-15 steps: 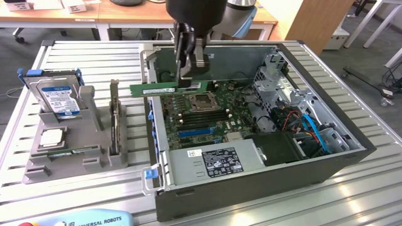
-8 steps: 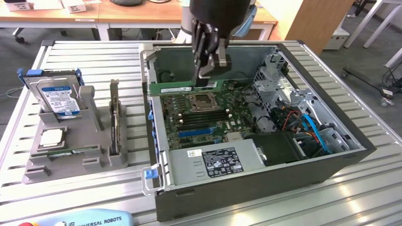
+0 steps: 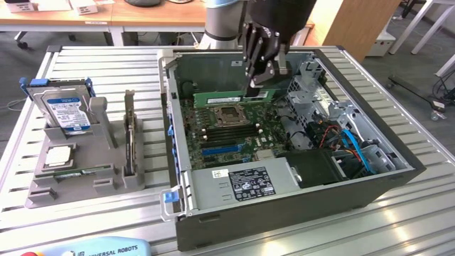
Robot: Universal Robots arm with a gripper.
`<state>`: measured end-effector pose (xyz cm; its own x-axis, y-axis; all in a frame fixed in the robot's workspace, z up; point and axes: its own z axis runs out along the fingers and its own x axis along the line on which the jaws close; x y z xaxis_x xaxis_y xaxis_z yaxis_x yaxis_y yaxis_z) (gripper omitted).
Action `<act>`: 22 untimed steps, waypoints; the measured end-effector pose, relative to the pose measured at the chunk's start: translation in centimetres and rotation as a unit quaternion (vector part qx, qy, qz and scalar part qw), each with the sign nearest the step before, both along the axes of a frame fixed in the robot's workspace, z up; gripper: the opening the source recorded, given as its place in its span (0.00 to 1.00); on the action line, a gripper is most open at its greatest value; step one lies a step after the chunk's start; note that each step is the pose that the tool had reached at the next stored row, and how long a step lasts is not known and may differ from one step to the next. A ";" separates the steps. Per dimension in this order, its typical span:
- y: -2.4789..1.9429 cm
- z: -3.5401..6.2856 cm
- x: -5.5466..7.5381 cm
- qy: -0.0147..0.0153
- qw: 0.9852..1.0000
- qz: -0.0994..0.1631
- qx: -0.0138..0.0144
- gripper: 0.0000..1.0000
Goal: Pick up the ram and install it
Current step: 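Pick up the ram and move it above insertion slot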
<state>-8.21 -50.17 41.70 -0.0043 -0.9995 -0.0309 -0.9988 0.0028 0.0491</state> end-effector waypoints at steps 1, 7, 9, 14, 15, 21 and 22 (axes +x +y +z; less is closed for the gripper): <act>-0.01 0.00 0.4 0.000 1.000 0.000 0.000 0.12; -0.03 0.00 2.7 0.001 1.000 0.000 0.000 0.12; -0.03 0.00 3.2 0.001 1.000 0.000 0.000 0.12; -0.03 0.00 3.3 0.001 1.000 0.000 0.000 0.12; 0.00 -0.01 3.3 0.000 1.000 0.000 0.000 0.12; 0.83 -0.05 3.3 0.001 1.000 0.000 0.000 0.12; 1.02 -0.06 3.3 0.001 1.000 0.000 0.000 0.12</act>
